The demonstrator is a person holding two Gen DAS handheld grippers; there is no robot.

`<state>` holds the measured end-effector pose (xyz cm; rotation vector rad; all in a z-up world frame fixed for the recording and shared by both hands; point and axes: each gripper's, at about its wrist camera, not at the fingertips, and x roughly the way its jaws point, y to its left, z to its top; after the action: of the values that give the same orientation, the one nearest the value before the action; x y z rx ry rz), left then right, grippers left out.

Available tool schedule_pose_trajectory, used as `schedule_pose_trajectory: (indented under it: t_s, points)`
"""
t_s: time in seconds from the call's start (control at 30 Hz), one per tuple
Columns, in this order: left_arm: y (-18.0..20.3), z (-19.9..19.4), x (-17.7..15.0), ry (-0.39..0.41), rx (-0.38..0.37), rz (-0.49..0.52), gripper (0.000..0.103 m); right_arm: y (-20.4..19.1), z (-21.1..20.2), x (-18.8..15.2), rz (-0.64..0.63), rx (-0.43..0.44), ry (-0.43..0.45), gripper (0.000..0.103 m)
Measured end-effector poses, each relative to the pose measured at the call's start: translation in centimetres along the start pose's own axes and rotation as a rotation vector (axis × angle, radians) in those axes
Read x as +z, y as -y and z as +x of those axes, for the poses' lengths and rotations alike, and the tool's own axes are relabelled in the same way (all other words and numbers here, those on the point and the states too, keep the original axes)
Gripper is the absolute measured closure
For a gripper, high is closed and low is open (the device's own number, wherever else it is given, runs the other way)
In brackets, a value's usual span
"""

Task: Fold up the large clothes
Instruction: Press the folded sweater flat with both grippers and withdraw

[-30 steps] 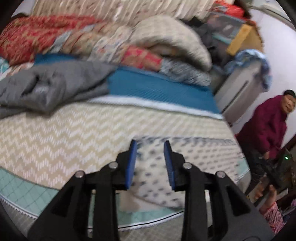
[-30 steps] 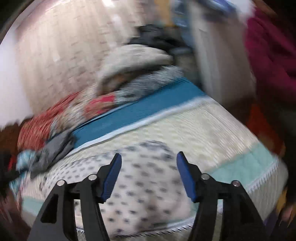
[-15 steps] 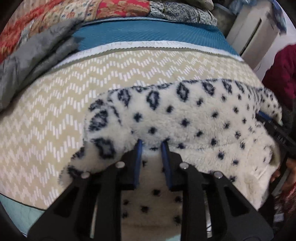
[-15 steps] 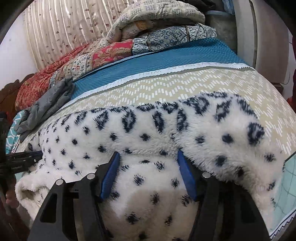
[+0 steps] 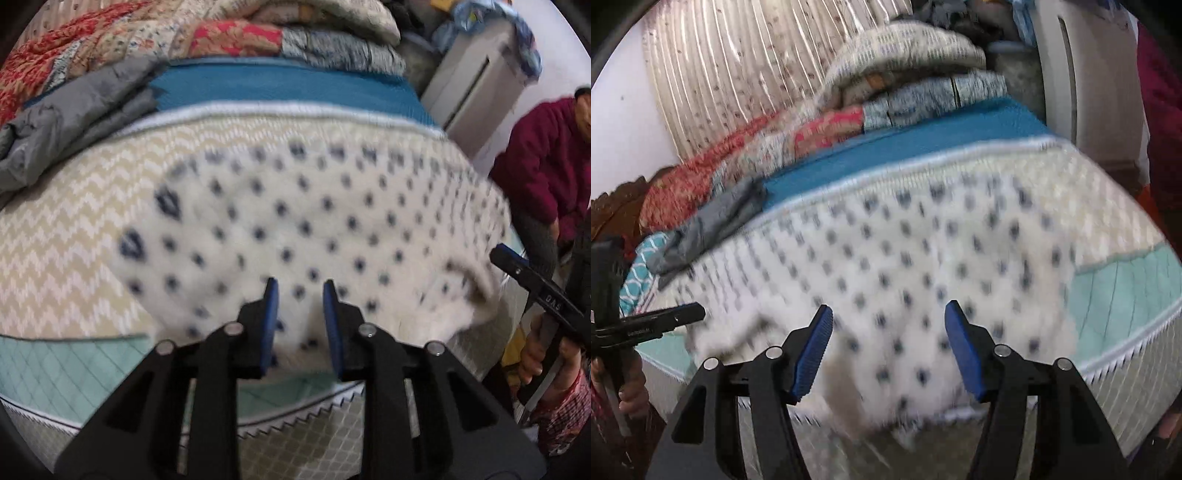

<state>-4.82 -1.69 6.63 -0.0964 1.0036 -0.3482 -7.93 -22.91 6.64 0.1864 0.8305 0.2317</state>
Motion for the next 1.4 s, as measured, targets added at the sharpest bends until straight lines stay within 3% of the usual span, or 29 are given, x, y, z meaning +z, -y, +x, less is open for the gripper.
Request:
schedule_pose_trajectory:
  t_s: [0.07,0.17,0.3,0.43,0.53,0.63,0.8,0.9,1.1,1.4]
  points:
    - [0.1,2.7,-1.6,-0.085,0.06,0.008,0.079,1.4,2.6,-1.7,0.041,-0.006,-0.089,0.038]
    - [0.7,3.3,-2.6,-0.052,0.089,0.048,0.079,2.8,3.5,-3.1,0.078,0.047,-0.04,0.038]
    - [0.8,2.7,-2.3,-0.067,0.08,0.019,0.079,2.3,3.4,-2.7,0.063,0.029,-0.054,0.037]
    - [0.1,1.5,-2.2,-0.055,0.059,-0.036,0.079,1.4,1.1,-2.3,0.073,0.032,-0.032,0.037]
    - [-0.1,-1.6,-3.2,-0.001,0.047,-0.046,0.079,0.6,-2.1,-3.4,0.059,0.069,0.012,0.037]
    - [-0.5,-3.2,-4.3,0.017,0.045,-0.062,0.079,0.8,-3.5,-4.7,0.095,0.135,-0.01,0.037]
    - [-0.2,-2.2,-7.3,-0.042,0.093,-0.077,0.079,2.1,-1.6,-7.5,0.188,0.151,-0.119,0.037]
    - [-0.5,0.4,-8.4,-0.124,0.132,-0.097,0.078,3.2,-1.5,-7.7,0.26,0.194,-0.103,0.037]
    - [0.2,0.4,-9.0,-0.099,0.166,-0.082,0.077,0.9,-2.0,-7.7,0.142,0.094,-0.11,0.037]
    - [1.1,0.5,-9.0,-0.098,0.201,-0.068,0.073,1.3,-2.4,-8.5,0.169,0.114,-0.11,0.037]
